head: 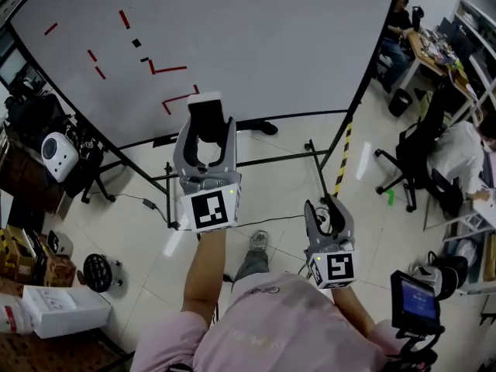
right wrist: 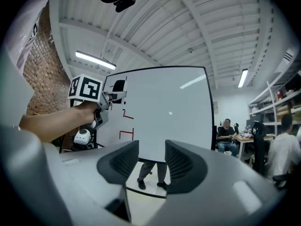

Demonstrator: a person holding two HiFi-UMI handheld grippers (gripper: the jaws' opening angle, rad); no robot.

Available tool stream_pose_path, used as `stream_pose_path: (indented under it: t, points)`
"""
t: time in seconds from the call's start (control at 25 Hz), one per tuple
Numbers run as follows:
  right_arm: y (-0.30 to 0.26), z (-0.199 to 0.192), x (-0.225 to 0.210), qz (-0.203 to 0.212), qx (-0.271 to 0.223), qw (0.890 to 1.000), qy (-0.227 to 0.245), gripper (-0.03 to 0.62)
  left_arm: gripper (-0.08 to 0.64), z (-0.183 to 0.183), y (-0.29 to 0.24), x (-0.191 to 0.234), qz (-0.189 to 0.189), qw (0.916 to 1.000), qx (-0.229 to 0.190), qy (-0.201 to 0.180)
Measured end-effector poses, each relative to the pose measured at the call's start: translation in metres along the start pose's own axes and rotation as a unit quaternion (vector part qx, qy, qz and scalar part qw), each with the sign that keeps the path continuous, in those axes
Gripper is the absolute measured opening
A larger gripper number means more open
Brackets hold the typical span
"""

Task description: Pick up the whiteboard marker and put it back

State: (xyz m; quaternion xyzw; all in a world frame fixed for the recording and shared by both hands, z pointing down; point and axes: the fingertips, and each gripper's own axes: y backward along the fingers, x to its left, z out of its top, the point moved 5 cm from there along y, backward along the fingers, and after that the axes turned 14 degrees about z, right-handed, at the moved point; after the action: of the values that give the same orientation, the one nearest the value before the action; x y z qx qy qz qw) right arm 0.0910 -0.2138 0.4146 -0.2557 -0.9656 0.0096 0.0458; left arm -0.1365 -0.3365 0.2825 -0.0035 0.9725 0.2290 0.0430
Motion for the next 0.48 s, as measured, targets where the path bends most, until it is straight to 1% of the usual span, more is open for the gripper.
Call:
stream_pose_path:
  t: [0.12,0.2,0.24,0.28,0.36,0.44,0.48]
  points:
    - [0.071,-0.004,0.04,0.029,-0.013,0.999,-0.002,0.169,0.27,0.038,0.11,-0.018,-0.024,0.9996,0.005,-0.016]
    - [0.114,0.003,0.062,0.044,-0.025,0.999,-0.003,0.169,0.27,0.065,0.171,-0.026,-0.027,0.9995,0.006,-0.016]
    - [0.134,0.01,0.073,0.052,-0.03,0.998,-0.005,0.169,0.269,0.081,0.196,-0.028,-0.027,0.9995,-0.001,-0.013]
    - [0.153,0.018,0.084,0.061,-0.034,0.998,-0.004,0.169,0.269,0.099,0.218,-0.029,-0.029,0.9994,-0.012,-0.012]
    - [0.19,0.037,0.108,0.082,-0.042,0.996,0.002,0.169,0.27,0.134,0.257,-0.03,-0.044,0.9984,-0.026,-0.024]
    - [0.222,0.058,0.126,0.095,-0.053,0.994,0.011,0.169,0.269,0.166,0.288,-0.032,-0.055,0.9976,-0.027,-0.031]
    - [0.234,0.068,0.133,0.095,-0.061,0.993,0.014,0.169,0.27,0.179,0.302,-0.032,-0.057,0.9977,-0.028,-0.024]
